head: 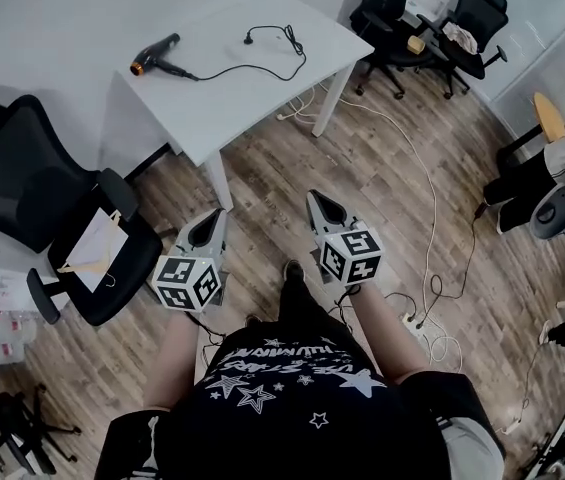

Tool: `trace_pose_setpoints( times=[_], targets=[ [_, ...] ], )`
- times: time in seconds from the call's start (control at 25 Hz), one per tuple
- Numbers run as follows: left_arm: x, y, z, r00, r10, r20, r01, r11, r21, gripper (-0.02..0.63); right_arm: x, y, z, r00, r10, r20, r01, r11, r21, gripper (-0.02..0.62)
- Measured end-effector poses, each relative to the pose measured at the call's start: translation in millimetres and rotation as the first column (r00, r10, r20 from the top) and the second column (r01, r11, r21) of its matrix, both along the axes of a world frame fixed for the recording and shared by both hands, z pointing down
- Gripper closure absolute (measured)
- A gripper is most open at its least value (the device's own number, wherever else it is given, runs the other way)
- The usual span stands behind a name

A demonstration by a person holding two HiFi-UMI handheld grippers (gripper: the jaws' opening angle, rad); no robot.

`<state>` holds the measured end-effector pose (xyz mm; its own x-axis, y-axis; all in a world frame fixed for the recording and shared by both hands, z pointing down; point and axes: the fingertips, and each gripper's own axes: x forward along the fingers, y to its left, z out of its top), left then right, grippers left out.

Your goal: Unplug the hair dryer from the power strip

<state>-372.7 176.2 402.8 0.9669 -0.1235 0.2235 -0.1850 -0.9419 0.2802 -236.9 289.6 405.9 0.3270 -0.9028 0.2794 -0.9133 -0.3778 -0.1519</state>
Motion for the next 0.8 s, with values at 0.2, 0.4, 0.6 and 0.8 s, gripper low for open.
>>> trace_pose_setpoints(
  times=[0.2, 0.4, 0.6, 0.8],
  targets=[
    [28.0, -19.4, -7.6, 1.000, -0.030, 0.001, 0.030, 0.999, 0.021, 0.598, 36.3, -30.4, -9.6, 0.999, -0.044, -0.006, 0.044, 0.999, 0.026, 0.586],
    [66.9, -32.8, -6.4, 0.998, -0.060, 0.008, 0.060, 0.998, 0.021, 0.598, 79.7, -44.4, -6.7, 0.998, -0.070, 0.003, 0.070, 0.997, 0.023, 0.586],
    [100.6, -36.0, -3.3, 0.996, -0.082, 0.027, 0.081, 0.996, 0.021, 0.598, 121.2, -50.8, -4.6, 0.996, -0.091, 0.018, 0.091, 0.996, 0.024, 0.586],
    [128.1, -36.4, -6.5, 0.992, -0.124, 0.038, 0.122, 0.992, 0.043, 0.598, 155.5, -56.3, -0.1, 0.992, -0.124, 0.039, 0.122, 0.992, 0.041, 0.586]
  ],
)
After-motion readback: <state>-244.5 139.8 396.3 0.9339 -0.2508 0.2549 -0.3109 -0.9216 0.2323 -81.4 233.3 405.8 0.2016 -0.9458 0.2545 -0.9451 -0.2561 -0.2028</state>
